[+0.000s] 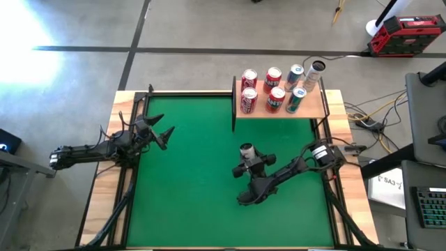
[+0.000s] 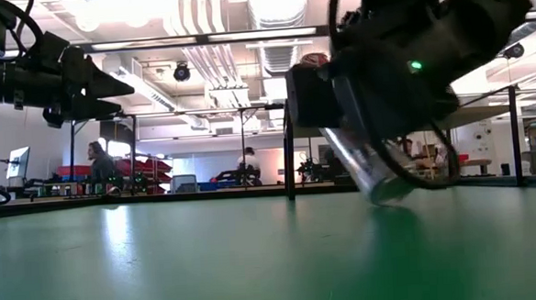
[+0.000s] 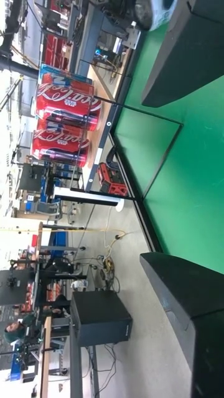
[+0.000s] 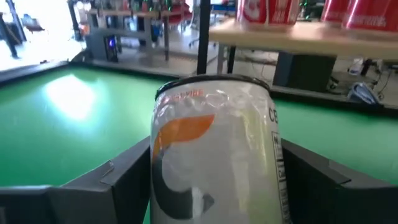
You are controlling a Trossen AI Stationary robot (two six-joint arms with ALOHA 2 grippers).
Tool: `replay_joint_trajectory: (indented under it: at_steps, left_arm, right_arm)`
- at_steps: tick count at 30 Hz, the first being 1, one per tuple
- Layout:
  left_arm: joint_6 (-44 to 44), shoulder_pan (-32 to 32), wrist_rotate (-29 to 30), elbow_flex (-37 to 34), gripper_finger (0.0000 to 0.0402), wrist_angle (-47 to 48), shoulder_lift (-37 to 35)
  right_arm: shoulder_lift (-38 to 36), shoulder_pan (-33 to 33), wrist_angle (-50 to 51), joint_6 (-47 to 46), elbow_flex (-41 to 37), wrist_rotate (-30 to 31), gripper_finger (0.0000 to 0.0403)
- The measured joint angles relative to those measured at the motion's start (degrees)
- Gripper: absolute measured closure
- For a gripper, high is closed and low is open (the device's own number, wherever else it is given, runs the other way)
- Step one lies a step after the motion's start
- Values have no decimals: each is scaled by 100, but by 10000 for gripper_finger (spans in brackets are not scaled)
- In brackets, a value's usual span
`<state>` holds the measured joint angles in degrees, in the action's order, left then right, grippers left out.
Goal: Place canned beverage on shelf
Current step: Put the white yellow soda can on the shelf aligned with the other white yellow soda can
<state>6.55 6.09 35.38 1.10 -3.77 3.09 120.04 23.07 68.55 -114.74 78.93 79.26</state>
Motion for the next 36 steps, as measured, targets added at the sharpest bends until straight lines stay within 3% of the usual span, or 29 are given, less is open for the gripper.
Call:
replay_joint_trajectory:
  at_steps: [8,17,24,36]
  left_arm:
    - [0,2,1,0,15,0,0]
    - [0,1,0,0,15,0,0]
    - [0,0,0,0,15,0,-1]
    - [0,0,2,0,15,0,0]
  right_arm:
    - [-28,203,184,-136,1,-315,128]
    - [-28,163,296,-224,-6,977,132]
    - [-28,-152,-93,-219,-14,1034,131]
    - [-24,-83,-352,-63,-23,1020,131]
